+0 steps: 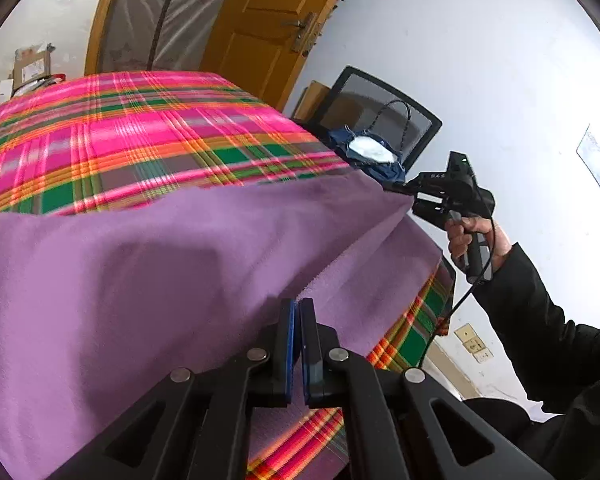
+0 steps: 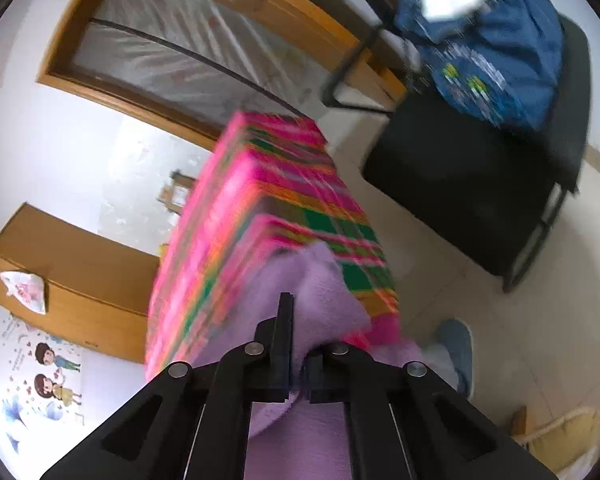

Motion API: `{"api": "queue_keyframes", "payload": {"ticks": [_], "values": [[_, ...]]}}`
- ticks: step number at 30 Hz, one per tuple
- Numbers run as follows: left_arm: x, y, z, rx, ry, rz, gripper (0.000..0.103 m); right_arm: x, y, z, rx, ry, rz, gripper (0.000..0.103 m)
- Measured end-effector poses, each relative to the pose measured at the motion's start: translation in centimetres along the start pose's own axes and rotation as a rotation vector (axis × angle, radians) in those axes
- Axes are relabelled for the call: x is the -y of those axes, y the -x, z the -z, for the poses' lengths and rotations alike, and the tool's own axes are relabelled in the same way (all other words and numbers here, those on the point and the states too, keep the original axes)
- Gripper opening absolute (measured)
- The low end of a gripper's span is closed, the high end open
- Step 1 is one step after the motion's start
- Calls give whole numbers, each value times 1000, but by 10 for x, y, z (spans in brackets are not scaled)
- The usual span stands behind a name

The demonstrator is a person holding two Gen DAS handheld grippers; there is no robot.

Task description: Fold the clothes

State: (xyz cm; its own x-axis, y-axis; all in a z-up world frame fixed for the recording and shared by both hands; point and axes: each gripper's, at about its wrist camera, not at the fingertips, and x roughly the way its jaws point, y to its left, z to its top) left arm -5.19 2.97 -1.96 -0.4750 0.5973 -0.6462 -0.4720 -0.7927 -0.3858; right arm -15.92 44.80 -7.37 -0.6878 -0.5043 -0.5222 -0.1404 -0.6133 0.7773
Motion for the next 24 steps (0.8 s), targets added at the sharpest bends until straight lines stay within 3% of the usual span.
{"api": "queue_keyframes", "payload": {"ticks": [8, 11, 13, 17, 24], "values": [[2, 54, -27, 152, -2, 6, 2, -90, 60, -15, 138, 169, -184, 3], [11, 75, -36, 206, -21, 15, 2, -112, 85, -11, 187, 222, -243, 3], [22, 82, -35, 220, -46, 37, 2, -115, 98, -4, 210, 241, -238, 3], [35, 65, -21, 159, -77, 78, 3, -67, 104, 18, 199, 156, -171, 3], [20, -9, 22, -102, -1, 93, 2, 56, 71, 65, 65, -106, 1, 4]]}}
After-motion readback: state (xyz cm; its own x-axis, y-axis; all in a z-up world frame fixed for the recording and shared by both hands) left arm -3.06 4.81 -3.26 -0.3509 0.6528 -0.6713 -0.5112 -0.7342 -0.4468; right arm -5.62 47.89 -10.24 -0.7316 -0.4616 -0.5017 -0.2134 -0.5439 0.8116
